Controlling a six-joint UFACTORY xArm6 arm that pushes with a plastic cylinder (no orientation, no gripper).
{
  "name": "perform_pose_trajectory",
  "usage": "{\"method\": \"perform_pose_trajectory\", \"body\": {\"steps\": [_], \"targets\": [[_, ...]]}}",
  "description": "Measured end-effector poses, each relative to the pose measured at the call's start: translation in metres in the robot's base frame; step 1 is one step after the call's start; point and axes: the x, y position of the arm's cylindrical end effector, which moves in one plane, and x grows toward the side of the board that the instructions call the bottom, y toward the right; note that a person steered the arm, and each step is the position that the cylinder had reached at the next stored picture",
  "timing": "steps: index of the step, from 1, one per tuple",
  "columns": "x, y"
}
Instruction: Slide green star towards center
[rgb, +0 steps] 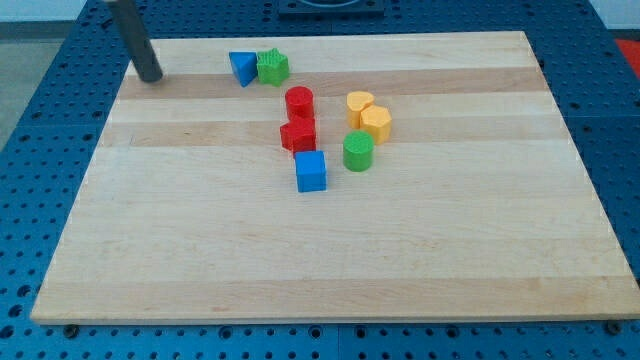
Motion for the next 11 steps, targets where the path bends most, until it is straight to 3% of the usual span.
{"method": "perform_pose_trajectory", "body": {"steps": [1,2,3,5,6,11], "targets": [[-0.058,0.041],[-0.058,0.046],[-0.058,0.102],[-0.057,0.282],[-0.056,0.296],[0.034,0.089]]}}
